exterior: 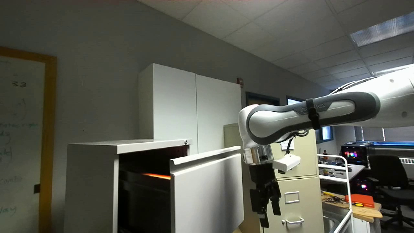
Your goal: Close the top drawer of the left cabinet
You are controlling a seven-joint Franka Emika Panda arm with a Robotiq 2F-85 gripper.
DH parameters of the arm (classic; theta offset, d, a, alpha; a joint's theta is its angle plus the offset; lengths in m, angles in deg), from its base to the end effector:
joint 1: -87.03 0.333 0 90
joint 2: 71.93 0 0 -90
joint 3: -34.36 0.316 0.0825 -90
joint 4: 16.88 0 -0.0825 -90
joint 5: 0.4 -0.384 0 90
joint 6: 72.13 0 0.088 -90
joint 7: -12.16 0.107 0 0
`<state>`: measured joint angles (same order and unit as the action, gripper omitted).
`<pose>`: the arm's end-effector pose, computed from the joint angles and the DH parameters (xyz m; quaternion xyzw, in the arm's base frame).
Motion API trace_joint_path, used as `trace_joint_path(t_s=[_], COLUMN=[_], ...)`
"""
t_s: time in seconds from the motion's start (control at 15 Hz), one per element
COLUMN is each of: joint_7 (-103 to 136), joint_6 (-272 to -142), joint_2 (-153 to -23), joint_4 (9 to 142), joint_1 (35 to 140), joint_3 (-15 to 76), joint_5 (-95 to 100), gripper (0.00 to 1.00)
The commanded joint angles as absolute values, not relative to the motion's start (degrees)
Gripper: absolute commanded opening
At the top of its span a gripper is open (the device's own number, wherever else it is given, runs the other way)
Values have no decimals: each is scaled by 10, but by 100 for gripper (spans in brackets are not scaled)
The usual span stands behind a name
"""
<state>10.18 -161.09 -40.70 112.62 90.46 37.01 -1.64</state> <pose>0.3656 0.0441 0.5523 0.9946 0.0651 -0.0813 0.0038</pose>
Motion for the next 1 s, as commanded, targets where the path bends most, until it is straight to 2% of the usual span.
trace_joint_path(t_s=[0.0, 0.53, 0.67, 0.93], joint_7=[113, 139, 148, 150], joint_6=[-1629, -1748, -1789, -1861], joint_2=[-410, -425, -431, -454], joint_4=[1101, 1060, 1050, 1021], joint_1=[907, 911, 913, 920], joint_3=[382, 408, 412, 414], joint_5=[-10, -16, -17, -25], gripper=[67, 5, 0, 0])
